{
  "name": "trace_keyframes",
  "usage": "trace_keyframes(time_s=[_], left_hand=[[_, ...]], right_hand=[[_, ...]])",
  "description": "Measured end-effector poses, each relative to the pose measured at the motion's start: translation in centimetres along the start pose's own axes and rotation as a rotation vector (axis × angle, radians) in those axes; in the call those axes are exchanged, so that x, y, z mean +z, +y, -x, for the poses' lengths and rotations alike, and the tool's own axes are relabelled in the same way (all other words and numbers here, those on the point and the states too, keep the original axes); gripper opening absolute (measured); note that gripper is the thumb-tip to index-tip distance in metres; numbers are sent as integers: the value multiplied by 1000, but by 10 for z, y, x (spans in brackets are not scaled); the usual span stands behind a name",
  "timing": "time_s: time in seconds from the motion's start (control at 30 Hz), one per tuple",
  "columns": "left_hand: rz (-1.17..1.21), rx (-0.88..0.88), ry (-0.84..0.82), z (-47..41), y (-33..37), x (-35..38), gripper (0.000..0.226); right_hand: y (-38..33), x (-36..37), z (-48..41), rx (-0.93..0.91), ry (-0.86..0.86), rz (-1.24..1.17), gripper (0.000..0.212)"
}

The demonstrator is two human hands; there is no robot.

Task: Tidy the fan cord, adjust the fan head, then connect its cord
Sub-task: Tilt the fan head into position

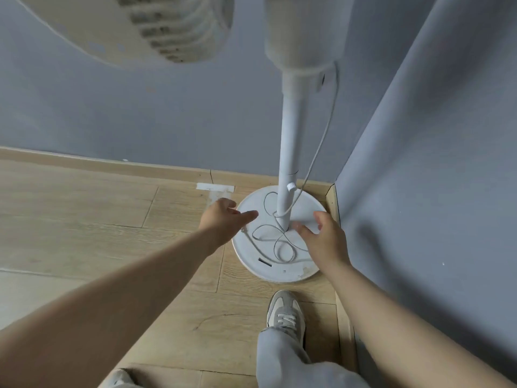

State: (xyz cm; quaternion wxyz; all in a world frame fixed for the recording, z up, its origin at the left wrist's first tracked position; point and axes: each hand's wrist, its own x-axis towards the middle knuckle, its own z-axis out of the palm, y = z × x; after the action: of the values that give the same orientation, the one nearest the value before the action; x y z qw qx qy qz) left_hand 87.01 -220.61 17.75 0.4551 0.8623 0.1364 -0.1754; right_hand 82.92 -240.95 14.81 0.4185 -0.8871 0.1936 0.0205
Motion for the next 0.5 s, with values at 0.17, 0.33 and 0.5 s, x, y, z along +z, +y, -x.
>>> trace_keyframes(time_s=[0.17,0.33,0.5], left_hand=[[51,48,47,56,34,-29,70],[110,114,100,105,66,-64,69],[147,166,135,148,84,-101,68]], right_hand=[[-43,-49,29,-34,59,-54,52],[-91,-88,58,-114,108,-100,45],[-137,-120,85,-170,102,-118,59]])
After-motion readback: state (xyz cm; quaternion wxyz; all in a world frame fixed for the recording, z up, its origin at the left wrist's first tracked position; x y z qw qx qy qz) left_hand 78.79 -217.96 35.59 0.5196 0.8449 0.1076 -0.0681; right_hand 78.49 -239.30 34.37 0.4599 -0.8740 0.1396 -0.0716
